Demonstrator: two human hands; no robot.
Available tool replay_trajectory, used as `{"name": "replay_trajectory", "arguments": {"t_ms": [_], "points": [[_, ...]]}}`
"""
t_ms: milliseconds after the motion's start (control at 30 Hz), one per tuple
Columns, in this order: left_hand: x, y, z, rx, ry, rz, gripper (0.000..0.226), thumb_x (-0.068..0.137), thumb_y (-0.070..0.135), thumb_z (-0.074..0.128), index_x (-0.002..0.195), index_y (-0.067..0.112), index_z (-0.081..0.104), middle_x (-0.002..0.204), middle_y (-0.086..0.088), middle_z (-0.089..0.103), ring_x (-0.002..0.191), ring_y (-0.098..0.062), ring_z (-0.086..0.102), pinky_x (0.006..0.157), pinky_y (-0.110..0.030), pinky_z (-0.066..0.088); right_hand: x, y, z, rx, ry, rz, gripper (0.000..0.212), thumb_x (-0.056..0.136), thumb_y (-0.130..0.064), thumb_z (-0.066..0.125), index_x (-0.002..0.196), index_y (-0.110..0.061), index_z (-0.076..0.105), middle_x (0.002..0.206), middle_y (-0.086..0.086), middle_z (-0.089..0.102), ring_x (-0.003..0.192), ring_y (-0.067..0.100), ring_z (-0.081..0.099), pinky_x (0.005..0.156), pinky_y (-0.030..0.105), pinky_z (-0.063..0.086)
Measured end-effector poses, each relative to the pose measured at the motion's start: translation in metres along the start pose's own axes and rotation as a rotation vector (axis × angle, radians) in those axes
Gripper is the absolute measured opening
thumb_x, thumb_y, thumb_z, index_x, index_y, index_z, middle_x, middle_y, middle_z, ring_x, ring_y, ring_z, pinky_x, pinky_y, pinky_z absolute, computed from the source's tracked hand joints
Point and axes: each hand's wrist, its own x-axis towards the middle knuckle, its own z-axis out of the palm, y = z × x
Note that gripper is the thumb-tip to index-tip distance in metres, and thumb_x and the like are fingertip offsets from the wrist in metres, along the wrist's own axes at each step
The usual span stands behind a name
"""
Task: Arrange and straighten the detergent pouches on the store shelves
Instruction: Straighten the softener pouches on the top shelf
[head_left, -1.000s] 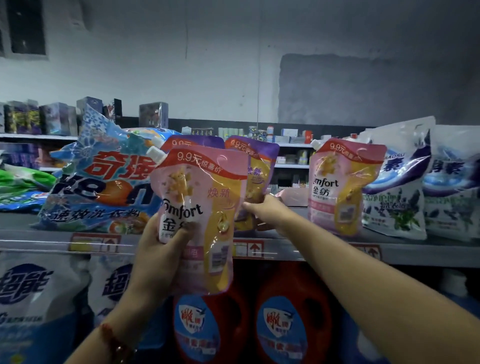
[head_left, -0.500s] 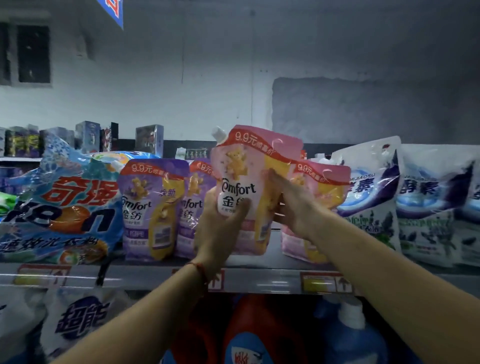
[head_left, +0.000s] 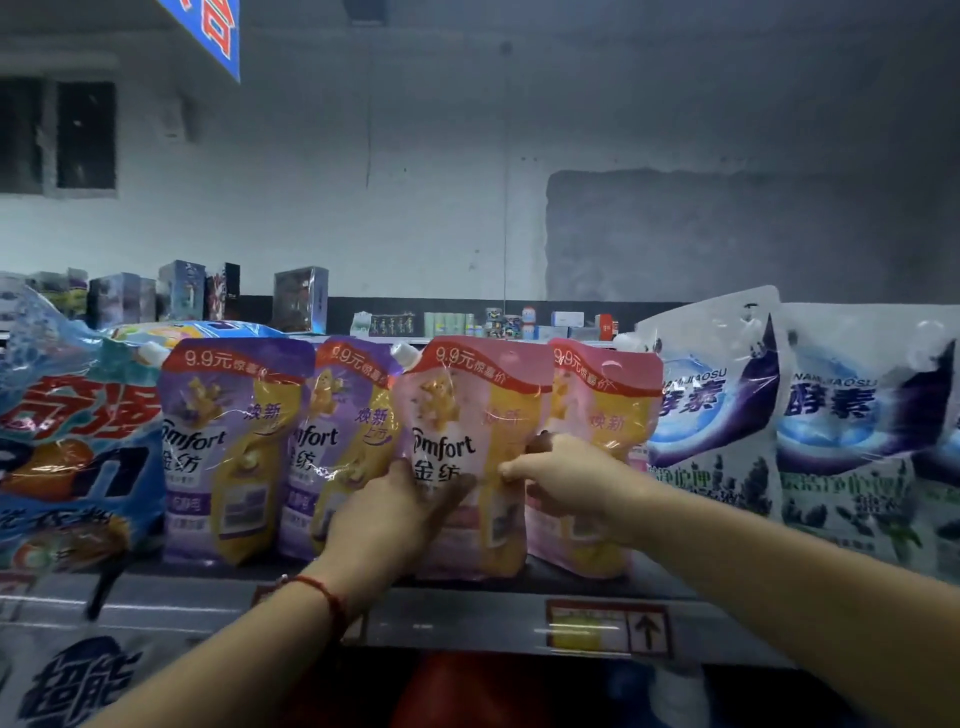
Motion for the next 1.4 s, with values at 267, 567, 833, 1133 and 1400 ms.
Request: {"name": "replay_trajectory", "arguments": {"t_ms": [267, 567, 833, 1133, 1400], "points": [[0.003, 0.036, -0.071, 0.401, 0.417, 0.475, 0.068, 0.088, 0.069, 0.038, 0.134, 0.020, 0.051, 0.113, -0.002, 0.065, 0.091, -0.016, 0.066, 0.063, -0.025, 0.055, -0.007, -0.051, -0.090, -0.844, 0.311, -0.475, 0.024, 0.090, -0.035, 0.062, 0.109, -0.023, 0.071, 0.107, -0.004, 0.067, 0.088, 0.009, 0.061, 0.068, 0.024, 0.047], [0.084, 0.099, -0.078, 0.505, 0.168, 0.543, 0.041, 0.102, 0.048, 0.040, 0.128, 0.022, 0.057, 0.116, -0.001, 0.063, 0.104, -0.021, 0.061, 0.091, -0.042, 0.052, 0.064, -0.048, -0.111, -1.079, 0.140, -0.139, 0.043, 0.085, -0.054, 0.066, 0.077, -0.013, 0.058, 0.072, 0.000, 0.055, 0.065, 0.017, 0.054, 0.052, 0.025, 0.039], [0.095, 0.097, -0.079, -0.101, 0.045, 0.490, 0.019, 0.098, 0.035, 0.058, 0.086, 0.023, 0.065, 0.077, 0.002, 0.069, 0.069, -0.020, 0.068, 0.060, -0.035, 0.057, 0.049, -0.043, -0.168, -0.662, -0.091, -0.076, 0.019, 0.082, -0.033, 0.077, 0.094, -0.019, 0.075, 0.082, 0.001, 0.077, 0.072, 0.022, 0.075, 0.070, 0.034, 0.060], [0.090, 0.101, -0.072, -0.148, 0.111, 0.499, 0.017, 0.098, 0.034, 0.059, 0.089, 0.022, 0.068, 0.078, 0.001, 0.069, 0.072, -0.019, 0.069, 0.071, -0.047, 0.061, 0.041, -0.034, -0.177, -0.603, -0.077, -0.070, 0.022, 0.078, -0.028, 0.079, 0.097, -0.018, 0.075, 0.085, 0.002, 0.077, 0.075, 0.025, 0.075, 0.072, 0.040, 0.062], [0.090, 0.105, -0.080, -0.052, 0.059, 0.464, 0.019, 0.095, 0.045, 0.059, 0.095, 0.028, 0.069, 0.089, 0.007, 0.072, 0.078, -0.014, 0.070, 0.073, -0.043, 0.062, 0.022, -0.055, -0.152, -1.121, 0.123, -0.171, 0.029, 0.088, -0.044, 0.065, 0.110, -0.025, 0.067, 0.092, -0.005, 0.070, 0.077, 0.014, 0.068, 0.070, 0.031, 0.058]]}}
